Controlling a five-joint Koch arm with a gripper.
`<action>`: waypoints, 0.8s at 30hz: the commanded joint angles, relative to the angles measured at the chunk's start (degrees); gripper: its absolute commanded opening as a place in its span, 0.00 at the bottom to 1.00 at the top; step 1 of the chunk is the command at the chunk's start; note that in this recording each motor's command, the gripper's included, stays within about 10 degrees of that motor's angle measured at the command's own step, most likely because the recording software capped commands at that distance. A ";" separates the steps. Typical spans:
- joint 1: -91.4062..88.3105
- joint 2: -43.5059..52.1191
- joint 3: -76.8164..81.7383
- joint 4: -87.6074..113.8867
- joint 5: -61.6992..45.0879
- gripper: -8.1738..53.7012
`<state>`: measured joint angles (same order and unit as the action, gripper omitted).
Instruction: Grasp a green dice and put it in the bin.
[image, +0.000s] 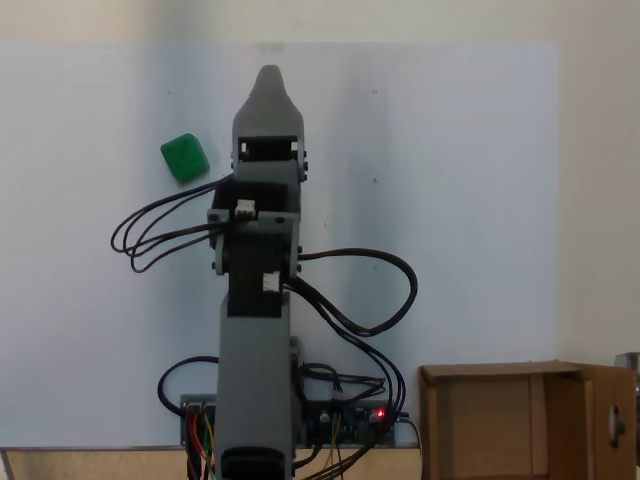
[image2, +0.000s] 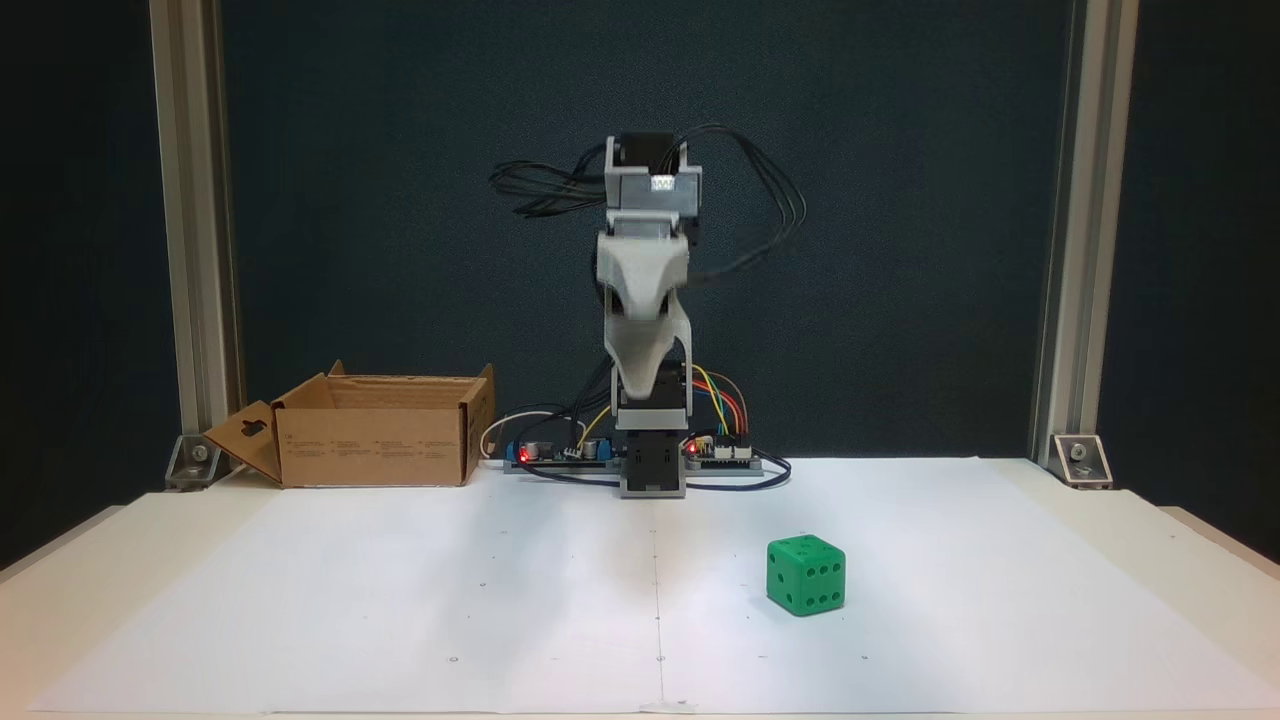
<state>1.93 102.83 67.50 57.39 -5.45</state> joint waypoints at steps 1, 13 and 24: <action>-0.44 1.67 -3.16 4.48 -2.99 0.80; -10.90 1.49 -10.46 17.58 -2.20 0.80; -14.50 -5.80 -12.22 21.80 -2.02 0.80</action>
<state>-11.25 97.29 59.33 78.93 -5.45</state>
